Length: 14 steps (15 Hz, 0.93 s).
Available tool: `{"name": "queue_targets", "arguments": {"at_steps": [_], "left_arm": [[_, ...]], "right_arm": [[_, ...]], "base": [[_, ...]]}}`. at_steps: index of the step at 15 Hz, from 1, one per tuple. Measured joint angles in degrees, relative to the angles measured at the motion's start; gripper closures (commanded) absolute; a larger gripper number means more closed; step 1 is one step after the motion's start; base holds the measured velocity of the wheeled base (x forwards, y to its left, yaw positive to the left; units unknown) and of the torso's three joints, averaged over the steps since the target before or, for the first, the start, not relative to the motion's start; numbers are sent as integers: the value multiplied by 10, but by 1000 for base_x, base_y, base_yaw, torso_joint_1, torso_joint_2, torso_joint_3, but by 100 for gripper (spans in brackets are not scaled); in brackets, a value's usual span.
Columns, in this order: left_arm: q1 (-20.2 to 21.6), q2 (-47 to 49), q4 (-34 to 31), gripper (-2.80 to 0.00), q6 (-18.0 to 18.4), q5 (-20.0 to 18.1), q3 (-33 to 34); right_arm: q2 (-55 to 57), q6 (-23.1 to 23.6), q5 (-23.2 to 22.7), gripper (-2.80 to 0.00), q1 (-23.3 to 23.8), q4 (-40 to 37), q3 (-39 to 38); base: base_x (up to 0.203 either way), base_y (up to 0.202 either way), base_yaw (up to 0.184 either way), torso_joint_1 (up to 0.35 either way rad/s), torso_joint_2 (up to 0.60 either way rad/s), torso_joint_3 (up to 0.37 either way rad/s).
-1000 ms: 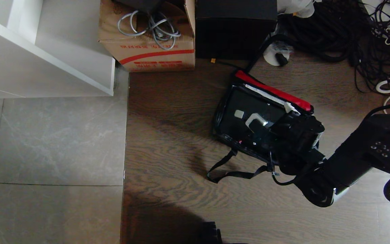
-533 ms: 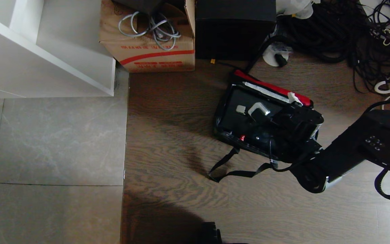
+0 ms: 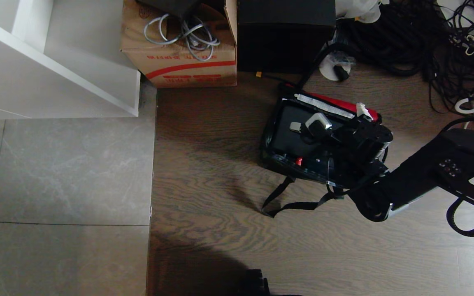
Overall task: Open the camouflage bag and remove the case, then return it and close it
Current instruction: Grip the handle
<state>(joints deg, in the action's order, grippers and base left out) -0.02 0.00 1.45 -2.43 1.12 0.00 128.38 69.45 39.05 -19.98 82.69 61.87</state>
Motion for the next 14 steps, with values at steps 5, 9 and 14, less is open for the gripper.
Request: {"name": "queue_targets", "arguments": {"at_steps": [5,9,14], "left_arm": [[0,0,0,0,0,0,0],[0,0,0,0,0,0,0],[0,0,0,0,0,0,0]], "right_arm": [[25,-16,1,-280,1,-9,29],[30,-12,-75,-280,10,-12,36],[20,6,-149,-280,13,-8,0]], "base": [[0,0,0,0,0,0],[0,0,0,0,0,0],[0,0,0,0,0,0]]}}
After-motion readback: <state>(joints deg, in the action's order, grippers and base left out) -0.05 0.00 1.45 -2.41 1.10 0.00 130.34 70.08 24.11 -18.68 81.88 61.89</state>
